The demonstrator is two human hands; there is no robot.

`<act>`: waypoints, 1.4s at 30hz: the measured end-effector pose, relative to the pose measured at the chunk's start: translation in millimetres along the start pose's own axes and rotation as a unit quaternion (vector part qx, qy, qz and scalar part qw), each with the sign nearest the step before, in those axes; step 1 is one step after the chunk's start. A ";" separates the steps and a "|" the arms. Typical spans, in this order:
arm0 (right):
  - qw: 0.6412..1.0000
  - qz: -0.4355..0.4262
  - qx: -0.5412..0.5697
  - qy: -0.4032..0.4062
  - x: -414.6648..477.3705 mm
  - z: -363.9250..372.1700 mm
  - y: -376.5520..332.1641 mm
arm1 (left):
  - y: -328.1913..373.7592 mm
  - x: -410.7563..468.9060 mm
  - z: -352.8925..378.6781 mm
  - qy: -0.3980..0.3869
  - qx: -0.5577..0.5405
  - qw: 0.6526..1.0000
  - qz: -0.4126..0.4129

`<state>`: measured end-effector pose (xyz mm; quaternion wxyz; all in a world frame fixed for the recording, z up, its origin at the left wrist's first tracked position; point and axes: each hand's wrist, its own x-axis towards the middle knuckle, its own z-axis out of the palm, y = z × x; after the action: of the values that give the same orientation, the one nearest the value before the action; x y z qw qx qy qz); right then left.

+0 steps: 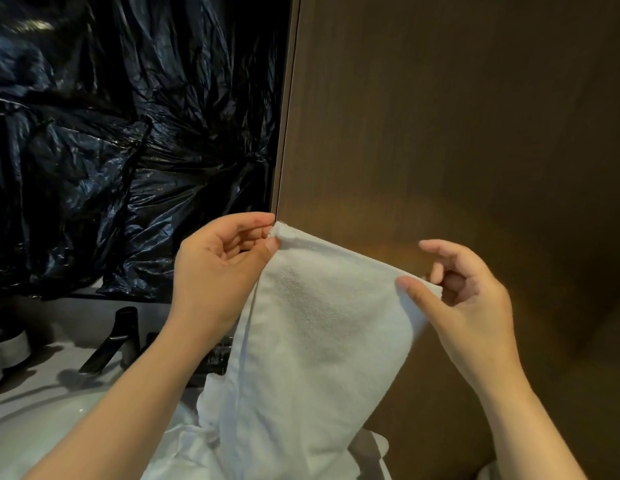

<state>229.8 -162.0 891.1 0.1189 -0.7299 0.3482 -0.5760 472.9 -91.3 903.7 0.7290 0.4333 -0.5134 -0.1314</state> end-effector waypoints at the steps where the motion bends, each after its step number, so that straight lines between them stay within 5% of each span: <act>1: 1.000 0.005 -0.003 -0.005 0.3 -1.0 0.5 | 1.1 1.0 0.8 -0.002 -0.001 1.000 0.002; 8: 0.988 -0.011 -0.092 -0.124 -0.1 -9.4 5.5 | 4.5 -1.8 12.8 -0.030 -0.007 1.000 0.004; 24: 0.983 -0.058 -0.037 -0.171 -1.5 28.0 -23.8 | -8.4 -26.2 28.4 -0.097 -0.041 0.994 -0.035; 32: 0.987 -0.043 -0.050 -0.144 3.0 24.1 -23.1 | -56.8 -52.0 6.5 -0.194 0.110 0.970 -0.100; 42: 0.992 -0.005 -0.076 -0.096 5.4 25.5 -15.0 | -108.6 -79.3 -0.1 -0.275 0.255 0.923 -0.088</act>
<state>259.5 -160.3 895.9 0.0928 -0.7909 0.3742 -0.4753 465.7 -104.8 770.2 0.4098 0.5946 -0.6697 -0.1733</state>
